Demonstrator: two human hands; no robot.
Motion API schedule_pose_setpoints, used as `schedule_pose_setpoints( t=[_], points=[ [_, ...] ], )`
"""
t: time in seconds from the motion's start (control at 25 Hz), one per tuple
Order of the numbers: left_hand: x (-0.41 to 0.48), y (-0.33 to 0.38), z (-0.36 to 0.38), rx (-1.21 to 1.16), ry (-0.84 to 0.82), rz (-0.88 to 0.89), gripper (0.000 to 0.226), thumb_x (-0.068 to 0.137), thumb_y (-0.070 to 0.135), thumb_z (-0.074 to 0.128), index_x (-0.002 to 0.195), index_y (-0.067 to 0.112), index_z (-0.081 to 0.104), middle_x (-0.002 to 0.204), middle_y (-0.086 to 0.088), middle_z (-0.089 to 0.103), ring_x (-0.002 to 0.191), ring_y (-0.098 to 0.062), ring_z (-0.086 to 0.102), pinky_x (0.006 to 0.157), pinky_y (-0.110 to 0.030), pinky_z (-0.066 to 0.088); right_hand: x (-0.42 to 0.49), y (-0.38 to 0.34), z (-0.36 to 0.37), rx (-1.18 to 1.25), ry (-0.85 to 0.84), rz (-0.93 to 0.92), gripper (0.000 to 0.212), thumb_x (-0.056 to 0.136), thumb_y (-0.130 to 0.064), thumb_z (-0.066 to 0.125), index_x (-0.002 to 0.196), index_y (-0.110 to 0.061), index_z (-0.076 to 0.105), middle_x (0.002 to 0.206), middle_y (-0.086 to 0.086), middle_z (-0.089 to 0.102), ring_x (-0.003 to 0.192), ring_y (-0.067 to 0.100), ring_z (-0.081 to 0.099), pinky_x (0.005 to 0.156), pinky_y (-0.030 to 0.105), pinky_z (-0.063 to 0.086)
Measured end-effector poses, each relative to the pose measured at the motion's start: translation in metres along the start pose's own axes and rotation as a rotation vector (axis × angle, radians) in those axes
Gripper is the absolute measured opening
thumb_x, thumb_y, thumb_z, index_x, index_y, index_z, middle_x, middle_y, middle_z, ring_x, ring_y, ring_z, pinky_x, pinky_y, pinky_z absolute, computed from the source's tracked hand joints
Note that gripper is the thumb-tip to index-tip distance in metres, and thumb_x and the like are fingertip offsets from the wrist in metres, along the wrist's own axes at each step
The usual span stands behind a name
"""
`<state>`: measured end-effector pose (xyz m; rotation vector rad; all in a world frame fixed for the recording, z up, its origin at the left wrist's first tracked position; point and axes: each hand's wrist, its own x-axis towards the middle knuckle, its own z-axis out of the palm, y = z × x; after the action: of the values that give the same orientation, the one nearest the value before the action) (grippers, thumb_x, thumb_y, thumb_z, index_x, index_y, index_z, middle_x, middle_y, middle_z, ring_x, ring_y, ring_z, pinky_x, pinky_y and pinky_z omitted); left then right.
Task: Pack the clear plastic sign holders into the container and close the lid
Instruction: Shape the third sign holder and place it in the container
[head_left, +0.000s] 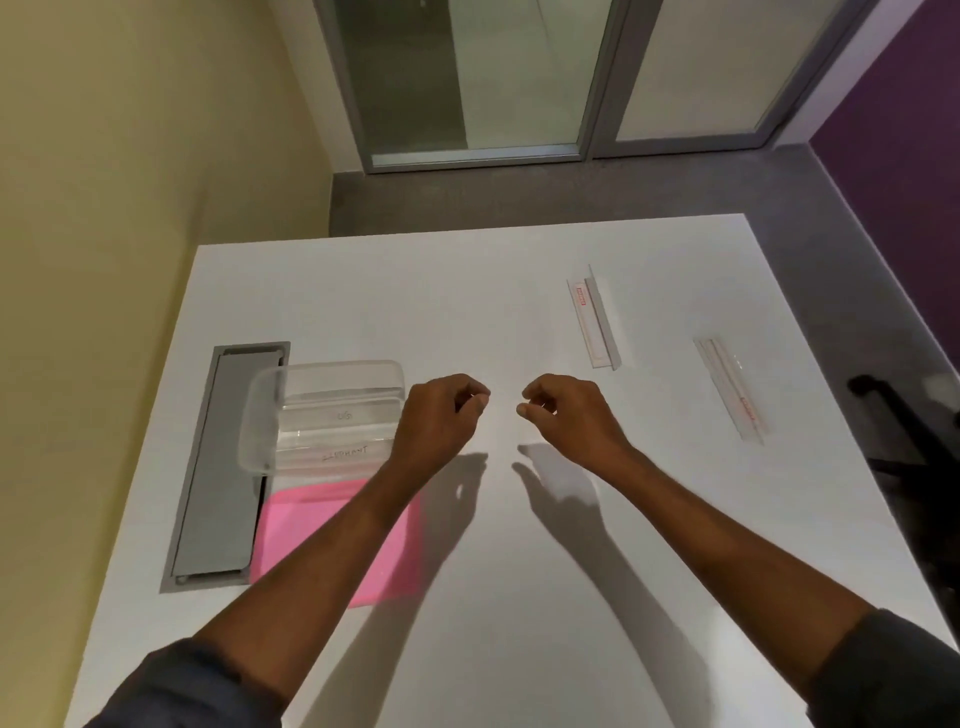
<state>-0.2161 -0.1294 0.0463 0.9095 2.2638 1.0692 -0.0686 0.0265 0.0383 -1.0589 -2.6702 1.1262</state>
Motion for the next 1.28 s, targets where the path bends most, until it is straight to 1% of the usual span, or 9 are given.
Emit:
schedule_pose_setpoints(
  t=[0.24,0.4,0.6,0.72,0.76,0.92,1.0,1.12,1.28],
  points=[
    [0.006,0.06,0.129,-0.248,-0.125,-0.214,0.014,0.095,0.018,0.068,0.088,0.019,0.08,0.082,-0.002,0.08,0.07,-0.016,0.078,0.078,-0.039,0.066,-0.024,0.126,-0.084,0.017,0.088,0.181,0.021,0.096,-0.031,0.076,0.111,-0.017,0.077,0.102,-0.004,0.077,0.092,0.014,0.071,0.089,0.037,0.061],
    [0.022,0.096,0.209,-0.294,-0.176,-0.259,0.015,0.093,0.013,0.068,0.085,0.016,0.08,0.082,-0.002,0.079,0.064,-0.011,0.074,0.075,-0.037,0.067,-0.032,0.202,-0.137,0.042,0.206,0.266,0.016,0.095,-0.024,0.078,0.108,-0.015,0.078,0.096,-0.003,0.077,0.09,0.017,0.072,0.09,0.04,0.062],
    [0.042,0.137,0.294,-0.219,-0.227,-0.204,0.017,0.089,0.01,0.066,0.087,0.018,0.081,0.085,0.006,0.079,0.073,-0.011,0.074,0.072,-0.025,0.062,-0.029,0.27,-0.168,-0.017,0.314,0.361,0.029,0.097,-0.027,0.076,0.122,-0.015,0.07,0.112,0.0,0.067,0.095,0.018,0.067,0.081,0.028,0.052],
    [0.054,0.152,0.332,-0.063,-0.231,-0.074,0.016,0.094,0.015,0.069,0.104,0.016,0.08,0.098,0.006,0.079,0.077,0.004,0.07,0.07,-0.007,0.049,-0.019,0.292,-0.167,-0.009,0.29,0.409,0.034,0.097,-0.031,0.076,0.125,-0.014,0.068,0.119,0.005,0.071,0.101,0.022,0.07,0.083,0.029,0.053],
    [0.059,0.155,0.342,-0.023,-0.235,-0.025,0.019,0.095,0.015,0.069,0.111,0.014,0.079,0.103,0.004,0.079,0.077,0.006,0.069,0.071,-0.006,0.048,-0.017,0.297,-0.165,0.005,0.276,0.415,0.034,0.097,-0.032,0.076,0.125,-0.013,0.068,0.119,0.006,0.072,0.102,0.023,0.071,0.084,0.03,0.056],
    [0.077,0.156,0.372,0.173,-0.209,0.157,0.039,0.098,0.018,0.069,0.137,0.014,0.067,0.132,-0.007,0.072,0.111,-0.022,0.072,0.095,-0.038,0.059,-0.01,0.309,-0.152,0.038,0.283,0.398,0.028,0.095,-0.026,0.079,0.117,-0.011,0.071,0.111,0.007,0.077,0.097,0.026,0.075,0.084,0.041,0.064],
    [0.084,0.152,0.379,0.294,-0.205,0.245,0.048,0.099,0.016,0.068,0.146,0.018,0.058,0.146,-0.005,0.063,0.128,-0.026,0.064,0.098,-0.043,0.059,-0.009,0.315,-0.145,0.038,0.285,0.398,0.019,0.096,-0.021,0.076,0.112,-0.011,0.073,0.103,0.008,0.079,0.092,0.028,0.075,0.079,0.041,0.065],
    [0.093,0.15,0.382,0.443,-0.225,0.341,0.059,0.096,0.008,0.069,0.151,0.019,0.052,0.16,-0.007,0.05,0.145,-0.028,0.05,0.092,-0.045,0.061,-0.006,0.325,-0.14,0.047,0.298,0.4,0.01,0.098,-0.018,0.072,0.105,-0.011,0.075,0.096,0.008,0.079,0.087,0.029,0.075,0.076,0.041,0.065],
    [0.1,0.152,0.382,0.527,-0.224,0.463,0.061,0.089,-0.003,0.074,0.147,0.007,0.058,0.158,-0.018,0.052,0.145,-0.036,0.052,0.092,-0.048,0.062,-0.003,0.333,-0.141,0.103,0.294,0.399,0.007,0.097,-0.014,0.072,0.101,-0.013,0.077,0.091,0.005,0.079,0.082,0.025,0.075,0.073,0.042,0.066]
  ],
)
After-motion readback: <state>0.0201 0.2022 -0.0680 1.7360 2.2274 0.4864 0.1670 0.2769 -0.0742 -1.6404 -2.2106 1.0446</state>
